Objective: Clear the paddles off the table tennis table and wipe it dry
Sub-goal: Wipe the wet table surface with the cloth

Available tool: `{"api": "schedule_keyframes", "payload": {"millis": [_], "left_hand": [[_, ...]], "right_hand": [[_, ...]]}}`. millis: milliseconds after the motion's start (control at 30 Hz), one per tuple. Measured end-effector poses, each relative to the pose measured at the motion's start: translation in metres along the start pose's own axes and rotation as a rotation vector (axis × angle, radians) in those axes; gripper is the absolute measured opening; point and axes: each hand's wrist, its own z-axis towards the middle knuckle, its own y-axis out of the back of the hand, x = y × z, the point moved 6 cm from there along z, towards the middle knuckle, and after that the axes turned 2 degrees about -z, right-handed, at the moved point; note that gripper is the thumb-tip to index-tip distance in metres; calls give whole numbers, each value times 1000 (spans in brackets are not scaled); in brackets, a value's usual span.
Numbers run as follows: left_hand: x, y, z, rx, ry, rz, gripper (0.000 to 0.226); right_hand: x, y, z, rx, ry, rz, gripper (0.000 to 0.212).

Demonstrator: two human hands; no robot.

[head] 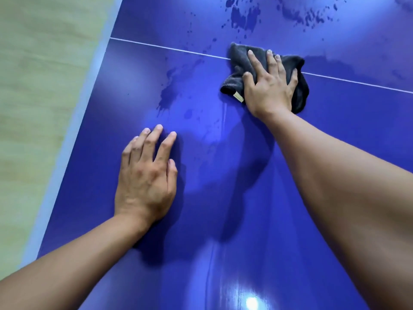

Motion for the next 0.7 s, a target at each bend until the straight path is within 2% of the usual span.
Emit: {"api": "schedule_keyframes", "payload": {"millis": [333,533,633,700], "left_hand": [[2,-1,1,-4,11,2,51],[4,-2,6,18,24,-70,52],[4,8,1,-26,17,-138,47],[-1,16,-12,-59,-31,-86,45]], "right_hand": [[7,-3,-19,49,45,-41,57],[27,-13,-117,52,131,-59,57],[33,-15,-178,32,165,-58,58],[34,-19,-223,9,181,-59,58]]}}
